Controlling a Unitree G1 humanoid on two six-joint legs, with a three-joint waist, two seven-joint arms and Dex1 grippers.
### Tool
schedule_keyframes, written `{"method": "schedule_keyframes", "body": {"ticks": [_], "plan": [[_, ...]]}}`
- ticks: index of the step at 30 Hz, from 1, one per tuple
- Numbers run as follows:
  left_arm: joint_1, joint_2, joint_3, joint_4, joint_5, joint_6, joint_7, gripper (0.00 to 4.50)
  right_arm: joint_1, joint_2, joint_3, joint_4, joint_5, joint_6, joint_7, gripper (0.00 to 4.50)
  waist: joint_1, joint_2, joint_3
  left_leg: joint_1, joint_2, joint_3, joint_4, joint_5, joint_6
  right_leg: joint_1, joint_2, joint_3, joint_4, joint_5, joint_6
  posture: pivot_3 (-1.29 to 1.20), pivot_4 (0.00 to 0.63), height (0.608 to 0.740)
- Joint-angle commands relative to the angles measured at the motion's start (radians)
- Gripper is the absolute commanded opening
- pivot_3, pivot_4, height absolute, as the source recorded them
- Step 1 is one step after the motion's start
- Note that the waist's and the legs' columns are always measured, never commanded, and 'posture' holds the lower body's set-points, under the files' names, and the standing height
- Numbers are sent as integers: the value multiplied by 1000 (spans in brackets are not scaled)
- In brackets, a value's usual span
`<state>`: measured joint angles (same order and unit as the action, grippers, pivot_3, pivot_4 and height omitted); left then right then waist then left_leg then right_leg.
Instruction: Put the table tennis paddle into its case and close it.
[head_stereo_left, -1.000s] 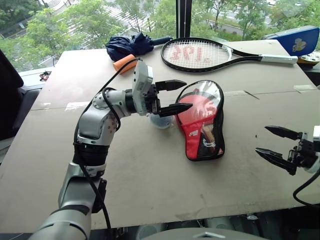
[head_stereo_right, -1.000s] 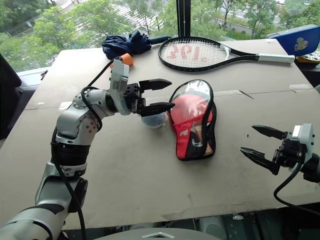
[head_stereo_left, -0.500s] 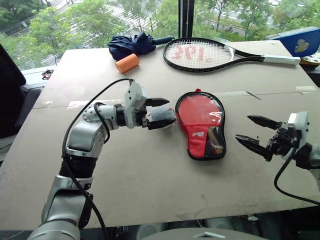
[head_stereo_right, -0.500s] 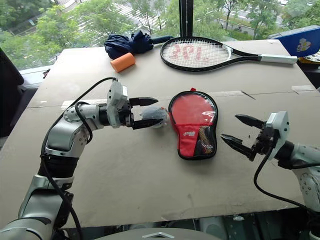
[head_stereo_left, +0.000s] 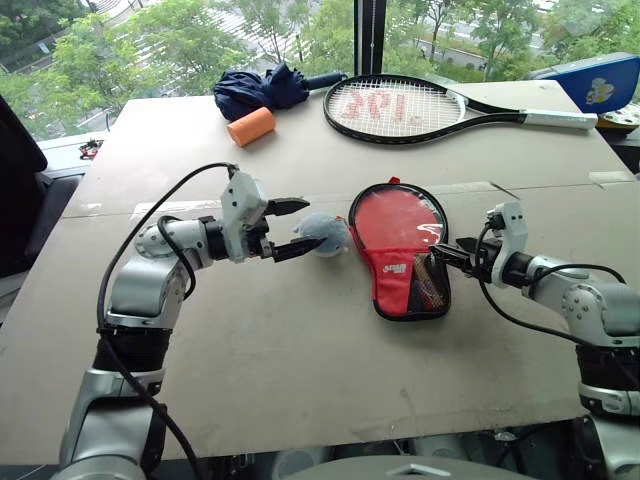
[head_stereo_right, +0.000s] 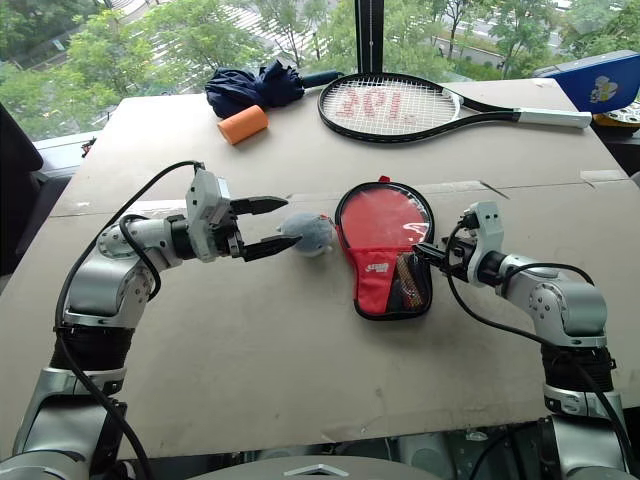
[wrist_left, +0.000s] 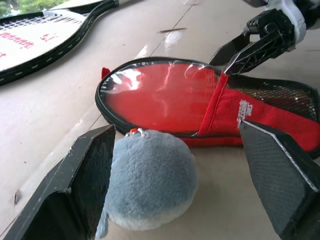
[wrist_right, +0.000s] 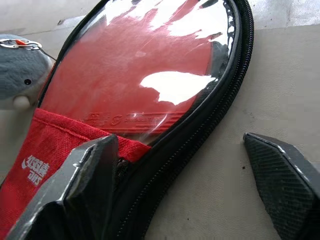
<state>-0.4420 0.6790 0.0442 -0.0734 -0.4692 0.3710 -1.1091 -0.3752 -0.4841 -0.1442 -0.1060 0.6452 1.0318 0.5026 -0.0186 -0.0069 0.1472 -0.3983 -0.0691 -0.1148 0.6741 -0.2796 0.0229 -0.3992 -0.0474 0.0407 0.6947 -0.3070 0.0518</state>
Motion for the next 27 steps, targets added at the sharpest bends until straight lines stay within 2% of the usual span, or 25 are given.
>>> {"method": "schedule_keyframes", "body": {"ticks": [1, 2, 6, 12, 19, 27], "plan": [[26, 61, 56, -140, -112, 87, -51, 3988, 0, 13, 18, -52, 69, 89, 31, 2461, -6, 0, 0, 0, 0, 0, 0, 0, 0, 0, 0, 0, 0, 0, 0, 0, 150, 740], [32, 81, 63, -164, -135, 110, -64, 3988, 0, 9, 26, -58, 75, 101, 41, 1827, -11, 0, 0, 0, 0, 0, -1, 0, 0, 0, 0, 0, 0, 0, 0, 0, 150, 740], [34, 128, 76, -205, -159, 140, -74, 3988, 1, 10, 25, -58, 83, 126, 39, 46, -16, 0, 0, 0, 0, 0, -1, 0, 0, -1, 0, 0, 0, 0, 0, 0, 150, 740], [29, 158, 84, -222, -168, 154, -68, 3988, -5, 51, -25, -63, 144, 196, 24, 46, -21, 0, 0, 0, 0, 0, -2, 0, 0, -1, 0, 0, 0, 0, 0, 0, 150, 740], [35, 169, 85, -238, -174, 164, -60, 3988, 36, 76, -42, -160, 220, 301, 3, 46, -22, 0, 0, 0, 0, 1, -3, 0, 0, -2, 0, 1, 0, 0, 0, 0, 150, 740], [45, 181, 97, -251, -179, 177, -53, 3988, 127, 240, -128, -337, 292, 471, -192, 46, -22, 0, 0, 0, 0, 1, -4, 0, 0, -3, 0, 1, 0, 0, 0, 0, 150, 740]]}}
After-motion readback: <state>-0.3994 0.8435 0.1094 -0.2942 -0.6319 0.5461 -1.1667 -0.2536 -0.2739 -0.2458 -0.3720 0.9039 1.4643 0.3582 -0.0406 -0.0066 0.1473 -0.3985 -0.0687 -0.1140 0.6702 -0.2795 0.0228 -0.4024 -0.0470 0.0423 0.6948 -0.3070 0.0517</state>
